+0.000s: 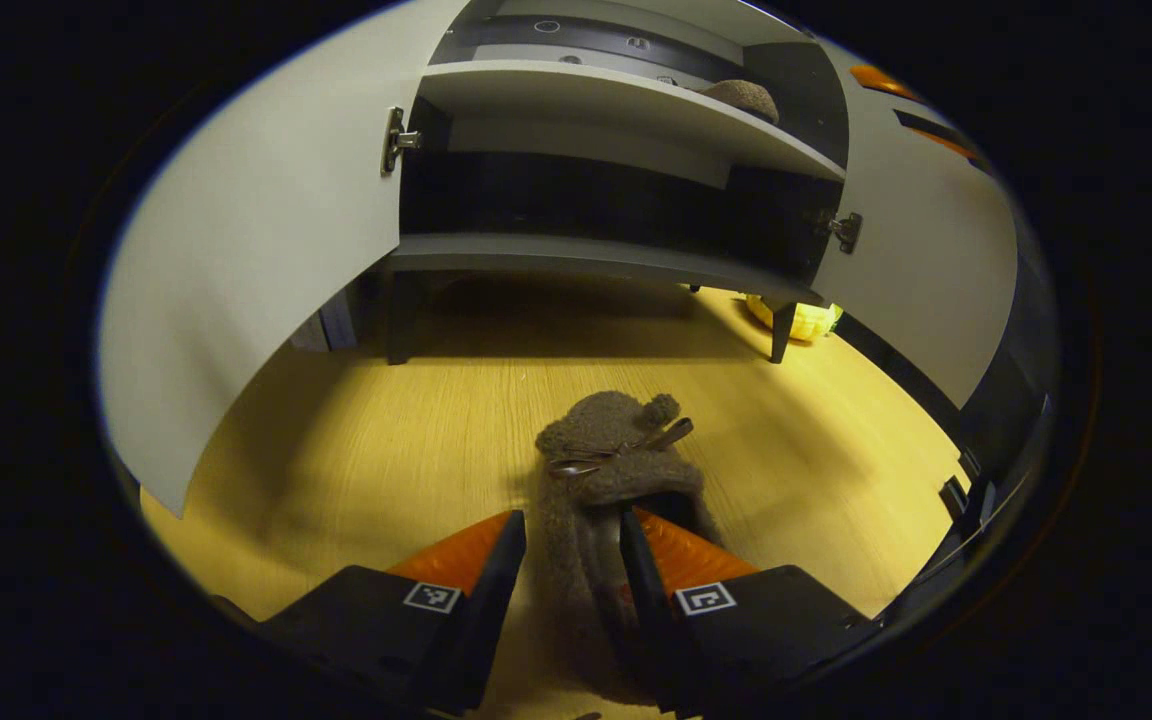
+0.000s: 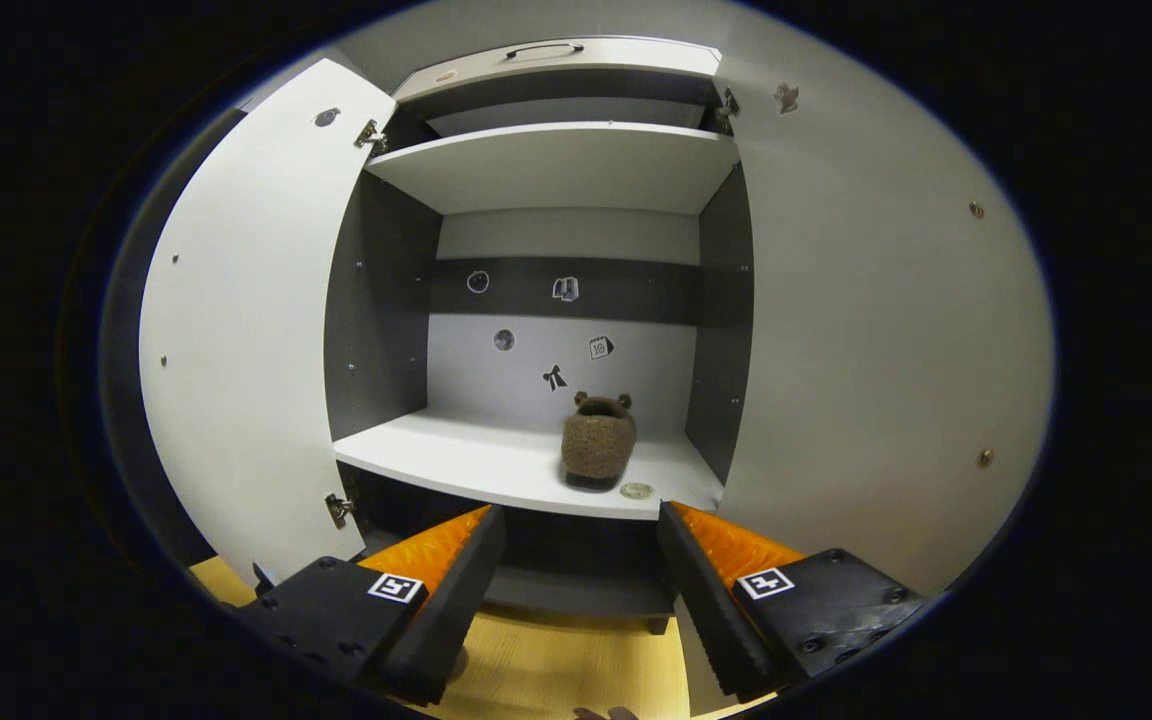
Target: Grab one shoe with the right hand and put it into the shoe cabinet, grab the other shoe with the left hand and put it into the shoe cabinet; then close the right door with the right hand and the left door with the left hand.
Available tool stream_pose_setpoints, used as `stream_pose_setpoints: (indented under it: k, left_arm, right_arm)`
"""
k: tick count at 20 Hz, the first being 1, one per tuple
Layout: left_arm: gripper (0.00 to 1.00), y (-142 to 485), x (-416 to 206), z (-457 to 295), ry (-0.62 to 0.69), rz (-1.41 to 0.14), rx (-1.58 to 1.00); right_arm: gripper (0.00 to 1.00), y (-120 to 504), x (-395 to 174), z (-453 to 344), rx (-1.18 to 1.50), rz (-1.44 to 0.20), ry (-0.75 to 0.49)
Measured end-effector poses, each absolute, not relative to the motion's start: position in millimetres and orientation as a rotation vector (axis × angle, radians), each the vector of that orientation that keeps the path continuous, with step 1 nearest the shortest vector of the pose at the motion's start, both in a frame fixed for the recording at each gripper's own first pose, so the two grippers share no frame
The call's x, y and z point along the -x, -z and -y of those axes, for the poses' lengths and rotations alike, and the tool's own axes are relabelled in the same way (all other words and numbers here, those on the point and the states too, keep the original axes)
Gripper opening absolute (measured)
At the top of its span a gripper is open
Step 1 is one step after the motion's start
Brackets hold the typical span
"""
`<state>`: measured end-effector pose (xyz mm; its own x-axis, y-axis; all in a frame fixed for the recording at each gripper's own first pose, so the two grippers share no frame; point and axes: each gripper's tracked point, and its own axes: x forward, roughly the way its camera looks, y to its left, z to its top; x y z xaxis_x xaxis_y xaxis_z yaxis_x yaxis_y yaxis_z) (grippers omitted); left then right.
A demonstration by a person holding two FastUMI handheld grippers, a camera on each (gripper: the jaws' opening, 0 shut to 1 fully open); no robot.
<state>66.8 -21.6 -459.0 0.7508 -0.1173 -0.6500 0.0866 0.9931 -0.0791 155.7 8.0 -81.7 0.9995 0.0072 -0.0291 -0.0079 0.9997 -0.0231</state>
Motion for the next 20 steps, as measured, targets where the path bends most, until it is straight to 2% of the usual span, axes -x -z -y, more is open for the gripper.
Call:
stream_pose_setpoints:
  k: [3,4,7,9,10,14,20]
  left_arm:
    - [0.57,466,-79,21,0.107,-0.709,0.050]
    - [0.46,469,-81,21,0.113,-0.712,0.050]
    - [0.38,468,-88,12,0.056,-0.690,0.031]
    - [0.14,468,-89,11,0.030,-0.680,0.017]
    - [0.07,467,-87,13,0.039,-0.681,0.004]
    - [0.05,436,-84,23,0.075,-0.666,-0.035]
    - [0.05,299,-91,20,-0.030,-0.553,-0.072]
  right_arm:
    - [0.98,96,-154,-5,0.017,-0.063,-0.017]
    - [0.98,101,-156,-3,0.018,-0.075,-0.016]
    - [0.98,114,-163,-5,0.016,-0.103,-0.029]
    - [0.98,122,-163,-7,0.026,-0.123,-0.042]
    - [0.98,123,-163,-8,0.034,-0.126,-0.048]
    - [0.98,112,-166,-16,0.045,-0.103,-0.083]
    - [0.98,91,-164,-14,0.059,-0.056,-0.114]
